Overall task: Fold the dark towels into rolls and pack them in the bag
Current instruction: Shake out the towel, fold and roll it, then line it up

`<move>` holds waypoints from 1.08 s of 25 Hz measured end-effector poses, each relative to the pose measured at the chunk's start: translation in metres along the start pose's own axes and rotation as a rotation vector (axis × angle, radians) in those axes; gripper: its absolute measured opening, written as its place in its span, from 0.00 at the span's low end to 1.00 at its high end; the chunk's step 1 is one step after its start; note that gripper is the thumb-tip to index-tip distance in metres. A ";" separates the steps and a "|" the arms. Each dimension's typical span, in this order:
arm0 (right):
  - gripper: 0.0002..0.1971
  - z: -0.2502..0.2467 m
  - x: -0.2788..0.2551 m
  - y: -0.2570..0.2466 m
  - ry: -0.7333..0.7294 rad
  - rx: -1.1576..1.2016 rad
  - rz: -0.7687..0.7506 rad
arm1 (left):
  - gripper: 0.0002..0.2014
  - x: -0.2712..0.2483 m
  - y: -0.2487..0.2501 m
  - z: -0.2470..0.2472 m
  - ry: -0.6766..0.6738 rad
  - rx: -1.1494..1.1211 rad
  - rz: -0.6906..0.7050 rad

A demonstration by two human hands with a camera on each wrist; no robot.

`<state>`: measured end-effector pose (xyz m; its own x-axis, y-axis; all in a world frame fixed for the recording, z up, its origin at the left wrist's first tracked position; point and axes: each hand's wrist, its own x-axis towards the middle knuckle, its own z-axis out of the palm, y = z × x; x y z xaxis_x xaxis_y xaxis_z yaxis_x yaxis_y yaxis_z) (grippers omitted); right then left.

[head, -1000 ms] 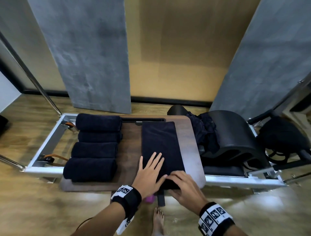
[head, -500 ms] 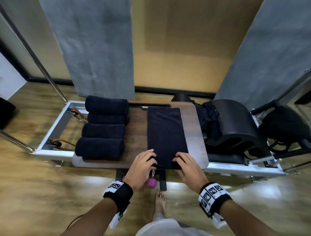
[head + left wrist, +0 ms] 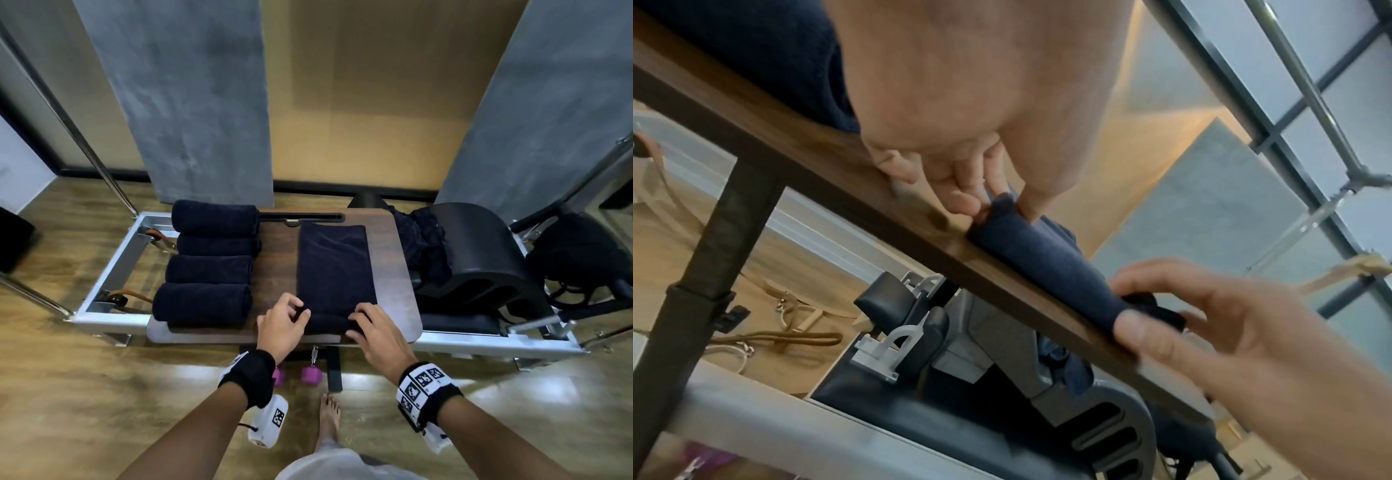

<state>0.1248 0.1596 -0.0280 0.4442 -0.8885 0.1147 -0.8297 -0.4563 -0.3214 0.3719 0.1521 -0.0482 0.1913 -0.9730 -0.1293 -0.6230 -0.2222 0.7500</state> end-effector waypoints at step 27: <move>0.20 -0.010 0.066 0.025 -0.039 -0.118 -0.033 | 0.08 0.066 0.040 0.001 -0.153 0.482 0.327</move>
<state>0.1302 0.0890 -0.0189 0.4829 -0.8715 0.0859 -0.8473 -0.4898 -0.2054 0.3583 0.0789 -0.0275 -0.1573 -0.9857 -0.0602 -0.9116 0.1214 0.3928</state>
